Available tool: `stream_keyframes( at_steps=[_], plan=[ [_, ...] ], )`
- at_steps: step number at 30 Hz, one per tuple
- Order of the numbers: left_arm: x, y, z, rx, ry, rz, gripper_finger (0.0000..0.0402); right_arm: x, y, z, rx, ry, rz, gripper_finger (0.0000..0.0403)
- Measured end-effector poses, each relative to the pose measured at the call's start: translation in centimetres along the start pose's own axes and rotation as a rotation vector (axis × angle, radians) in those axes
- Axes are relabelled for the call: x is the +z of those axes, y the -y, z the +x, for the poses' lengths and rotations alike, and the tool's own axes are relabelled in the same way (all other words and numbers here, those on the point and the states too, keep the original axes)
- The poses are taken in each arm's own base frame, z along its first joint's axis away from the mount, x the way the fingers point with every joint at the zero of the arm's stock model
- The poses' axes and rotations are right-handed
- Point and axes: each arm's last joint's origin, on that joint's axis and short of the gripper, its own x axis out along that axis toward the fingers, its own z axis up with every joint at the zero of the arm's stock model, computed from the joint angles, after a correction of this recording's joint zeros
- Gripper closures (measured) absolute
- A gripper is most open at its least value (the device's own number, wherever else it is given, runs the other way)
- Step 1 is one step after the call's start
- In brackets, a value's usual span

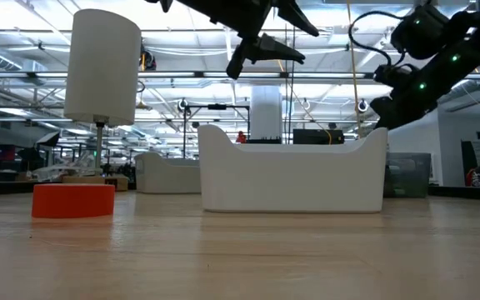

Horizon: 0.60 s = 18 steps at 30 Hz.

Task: Pick and place Stapler, Stapler remover, tape
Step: Put the blue staple remover into the white bin

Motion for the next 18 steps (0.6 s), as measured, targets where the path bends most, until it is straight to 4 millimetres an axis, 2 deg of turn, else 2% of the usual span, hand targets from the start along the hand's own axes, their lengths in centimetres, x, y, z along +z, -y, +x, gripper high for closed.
stream_keyframes(
  at_steps=[6, 11, 18],
  plan=[
    [-0.6, 0.0, -0.1, 0.023, -0.041, 0.003, 0.022, 0.4, 0.0, 0.0, 0.019, 0.017, 0.013, 0.0403],
    [-1.8, -0.3, -0.4, 0.085, -0.132, -0.007, 0.022, 2.2, -0.6, -0.9, 0.197, 0.068, 0.032, 0.0403],
    [-3.6, -0.3, -1.1, 0.171, -0.252, -0.044, 0.022, 3.3, -1.8, -2.2, 0.414, 0.089, 0.086, 0.0403]
  ],
)
